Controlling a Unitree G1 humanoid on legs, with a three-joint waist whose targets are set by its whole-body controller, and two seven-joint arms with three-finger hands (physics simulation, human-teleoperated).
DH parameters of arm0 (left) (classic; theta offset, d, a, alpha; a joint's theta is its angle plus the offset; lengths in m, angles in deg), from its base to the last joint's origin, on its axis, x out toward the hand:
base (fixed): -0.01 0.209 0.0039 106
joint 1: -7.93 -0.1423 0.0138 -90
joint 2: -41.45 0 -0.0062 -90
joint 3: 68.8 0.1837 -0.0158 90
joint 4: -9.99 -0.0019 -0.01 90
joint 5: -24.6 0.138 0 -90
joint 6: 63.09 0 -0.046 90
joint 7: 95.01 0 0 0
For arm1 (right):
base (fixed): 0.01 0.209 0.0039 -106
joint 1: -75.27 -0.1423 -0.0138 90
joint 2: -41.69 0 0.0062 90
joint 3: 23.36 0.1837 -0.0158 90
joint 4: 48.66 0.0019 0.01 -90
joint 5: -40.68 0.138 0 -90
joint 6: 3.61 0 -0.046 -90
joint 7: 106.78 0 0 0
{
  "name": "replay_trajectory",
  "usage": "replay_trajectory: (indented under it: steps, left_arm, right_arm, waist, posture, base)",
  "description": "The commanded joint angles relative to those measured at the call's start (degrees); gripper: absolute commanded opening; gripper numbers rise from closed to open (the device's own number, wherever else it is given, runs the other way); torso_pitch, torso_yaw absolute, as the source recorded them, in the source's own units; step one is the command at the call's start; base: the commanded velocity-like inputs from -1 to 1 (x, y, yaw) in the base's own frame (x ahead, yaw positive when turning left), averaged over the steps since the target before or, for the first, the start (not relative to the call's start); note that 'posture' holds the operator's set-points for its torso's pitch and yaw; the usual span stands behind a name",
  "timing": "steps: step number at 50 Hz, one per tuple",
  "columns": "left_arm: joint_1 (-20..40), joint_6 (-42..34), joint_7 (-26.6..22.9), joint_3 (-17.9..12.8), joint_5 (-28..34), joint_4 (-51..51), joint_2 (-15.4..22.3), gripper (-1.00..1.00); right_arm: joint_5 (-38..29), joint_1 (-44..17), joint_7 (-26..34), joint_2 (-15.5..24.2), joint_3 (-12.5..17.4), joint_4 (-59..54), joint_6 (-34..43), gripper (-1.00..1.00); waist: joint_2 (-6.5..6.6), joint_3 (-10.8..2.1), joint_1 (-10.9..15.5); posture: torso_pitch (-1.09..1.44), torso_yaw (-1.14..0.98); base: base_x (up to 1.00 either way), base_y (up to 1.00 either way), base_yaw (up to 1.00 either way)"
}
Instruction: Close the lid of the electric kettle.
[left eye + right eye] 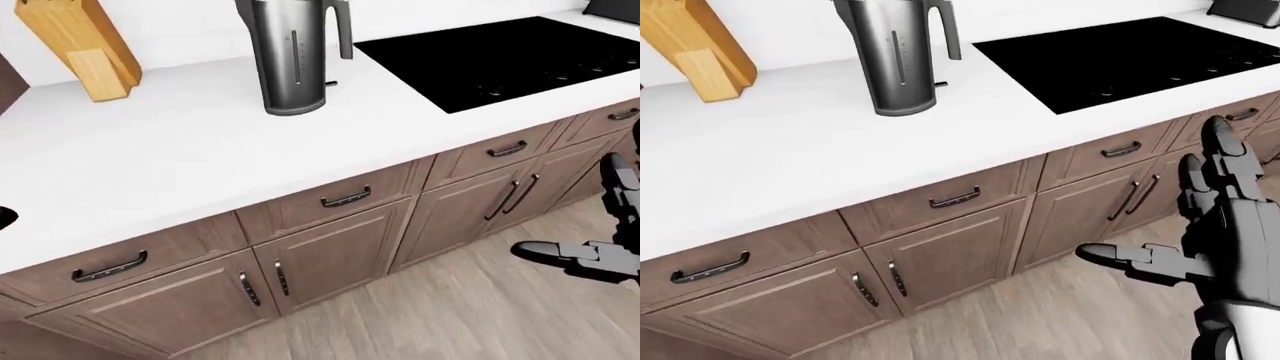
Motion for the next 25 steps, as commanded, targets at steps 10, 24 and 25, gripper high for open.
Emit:
replay_trajectory:
  steps: [10,24,25]
  left_arm:
    - [0.63,1.26,-0.05,-0.09,0.71,0.66,0.8,1.0]
    - [0.84,1.32,-0.01,-0.02,0.77,0.44,1.01,1.0]
    - [0.82,1.28,-0.02,-0.09,0.72,0.45,1.02,1.0]
  right_arm:
    - [-1.31,-1.01,1.27,-0.28,0.26,1.02,-1.16,0.96]
    - [-0.4,-0.67,0.61,0.11,0.26,1.02,-1.38,0.96]
    - [-0.25,-0.7,0.43,0.26,0.27,1.02,-1.26,0.96]
  waist:
    - [-0.4,-0.84,1.42]
    - [-1.89,-0.25,0.29]
    - [-1.08,-0.27,0.15]
  posture:
    - [0.0,0.0]
    - [0.0,0.0]
    - [0.0,0.0]
  base:
    - [0.19,0.02,0.0]
    - [0.19,0.02,0.0]
    - [0.19,0.0,0.0]
